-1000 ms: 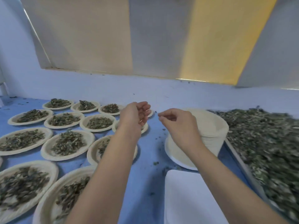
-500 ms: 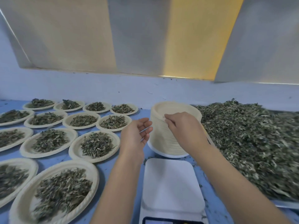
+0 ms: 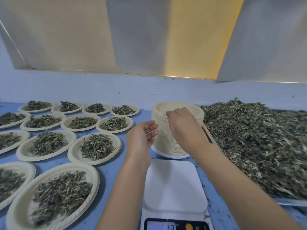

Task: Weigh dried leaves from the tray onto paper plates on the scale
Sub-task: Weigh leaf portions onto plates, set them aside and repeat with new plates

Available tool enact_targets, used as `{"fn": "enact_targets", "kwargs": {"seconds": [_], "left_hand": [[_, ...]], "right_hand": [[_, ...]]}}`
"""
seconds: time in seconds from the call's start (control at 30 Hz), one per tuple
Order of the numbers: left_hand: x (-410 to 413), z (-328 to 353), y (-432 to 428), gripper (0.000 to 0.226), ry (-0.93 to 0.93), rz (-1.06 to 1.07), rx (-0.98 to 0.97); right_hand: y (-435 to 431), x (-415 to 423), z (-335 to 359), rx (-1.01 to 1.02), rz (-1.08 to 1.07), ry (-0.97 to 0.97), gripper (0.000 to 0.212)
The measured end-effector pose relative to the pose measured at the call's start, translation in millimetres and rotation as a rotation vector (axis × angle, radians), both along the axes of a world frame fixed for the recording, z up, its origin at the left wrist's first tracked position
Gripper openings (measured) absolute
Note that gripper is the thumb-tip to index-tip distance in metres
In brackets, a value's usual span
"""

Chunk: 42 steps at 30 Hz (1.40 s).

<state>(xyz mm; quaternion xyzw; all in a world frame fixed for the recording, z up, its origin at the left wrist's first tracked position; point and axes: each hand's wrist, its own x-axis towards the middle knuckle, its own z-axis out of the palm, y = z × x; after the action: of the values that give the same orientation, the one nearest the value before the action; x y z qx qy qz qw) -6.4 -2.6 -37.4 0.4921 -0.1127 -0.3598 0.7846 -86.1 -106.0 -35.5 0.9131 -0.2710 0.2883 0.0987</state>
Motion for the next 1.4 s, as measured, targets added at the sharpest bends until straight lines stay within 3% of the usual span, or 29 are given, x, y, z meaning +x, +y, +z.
{"fn": "enact_targets", "kwargs": {"seconds": [0.2,0.37,0.57,0.67,0.8,0.9,1.13,1.4], "left_hand": [[2,-2,-1,0.023,-0.034,0.02,-0.003],[2,0,-2,0.026,-0.146,0.049,-0.038],[15,4,5,0.032,-0.257,0.225,-0.051],[20,7,9,0.025,-0.261,0.245,-0.055],[22,14,19,0.01,-0.352,0.086,-0.086],[25,15,26,0.041,-0.552,-0.002,0.015],[34,25,42,0.01,-0.912,-0.005,0.258],[37,21,55,0.022,-0.82,-0.547,0.64]], "right_hand": [[2,-5,2,-0.05,0.048,-0.126,0.032],[22,-7,-3,-0.258,0.321,-0.388,0.029],[46,-17,-16,-0.324,0.401,-0.363,0.022],[56,-23,-10,-0.06,0.3,-0.43,0.031],[51,-40,6,0.505,0.171,-0.868,0.046],[39,-55,12,0.756,0.122,-1.057,0.043],[22,-78,4,0.909,-0.036,-0.891,0.015],[4,-91,-4,1.102,-0.13,-0.374,0.01]]}}
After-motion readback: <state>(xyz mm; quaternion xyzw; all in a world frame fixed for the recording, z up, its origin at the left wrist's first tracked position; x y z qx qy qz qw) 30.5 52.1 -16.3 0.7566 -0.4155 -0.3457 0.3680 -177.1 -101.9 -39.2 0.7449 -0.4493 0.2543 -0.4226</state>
